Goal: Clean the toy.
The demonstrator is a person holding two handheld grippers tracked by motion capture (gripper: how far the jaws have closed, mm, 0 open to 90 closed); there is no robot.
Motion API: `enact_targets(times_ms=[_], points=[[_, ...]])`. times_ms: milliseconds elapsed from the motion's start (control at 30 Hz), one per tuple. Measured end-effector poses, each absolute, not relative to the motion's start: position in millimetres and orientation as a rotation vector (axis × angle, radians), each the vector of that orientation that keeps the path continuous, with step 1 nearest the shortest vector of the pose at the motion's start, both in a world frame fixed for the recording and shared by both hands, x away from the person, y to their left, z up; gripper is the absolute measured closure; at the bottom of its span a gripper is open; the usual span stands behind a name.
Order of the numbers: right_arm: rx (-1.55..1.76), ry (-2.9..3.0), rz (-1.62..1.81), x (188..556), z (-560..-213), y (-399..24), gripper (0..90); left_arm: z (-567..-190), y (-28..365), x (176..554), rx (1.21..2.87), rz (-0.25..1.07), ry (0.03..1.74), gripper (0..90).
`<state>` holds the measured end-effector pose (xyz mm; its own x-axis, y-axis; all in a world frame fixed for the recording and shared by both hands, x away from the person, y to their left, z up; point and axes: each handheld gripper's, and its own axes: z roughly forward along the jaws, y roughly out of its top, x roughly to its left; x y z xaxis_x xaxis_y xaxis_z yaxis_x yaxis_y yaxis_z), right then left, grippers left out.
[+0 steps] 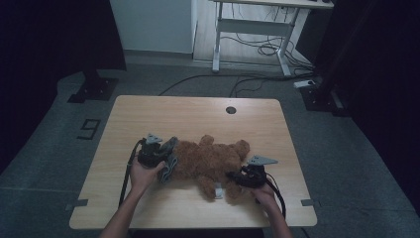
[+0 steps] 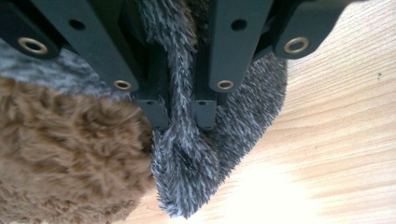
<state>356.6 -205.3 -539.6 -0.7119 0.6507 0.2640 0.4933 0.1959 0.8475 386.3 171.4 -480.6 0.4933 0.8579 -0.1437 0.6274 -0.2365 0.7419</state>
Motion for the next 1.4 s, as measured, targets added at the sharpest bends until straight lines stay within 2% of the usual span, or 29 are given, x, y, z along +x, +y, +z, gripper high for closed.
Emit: enact_targets(times_ms=[433, 567, 733, 867, 1000, 1200, 1400], points=[[1.118, 2.305, 1.550, 357, -540, -207, 51.7, -517, 179, 391, 2.003, 0.247, 1.293, 79.2], [1.130, 2.300, 1.561, 358, -541, -208, 51.7, -493, 182, 388, 1.954, 0.295, 1.262, 79.2], [1.136, 2.297, 1.565, 358, -541, -208, 51.7, -442, 169, 381, 1.898, 0.396, 1.164, 79.1], [1.136, 2.296, 1.562, 357, -541, -208, 51.7, -410, 132, 376, 1.885, 0.398, 1.036, 79.3], [1.139, 2.298, 1.563, 358, -541, -208, 51.7, -403, 78, 381, 1.960, 0.368, 0.945, 79.2], [1.134, 2.296, 1.566, 358, -542, -208, 51.7, -411, -8, 395, 2.054, 0.271, 0.856, 79.1], [1.134, 2.298, 1.569, 357, -542, -209, 51.7, -439, -43, 405, 2.151, 0.231, 0.866, 79.0]])
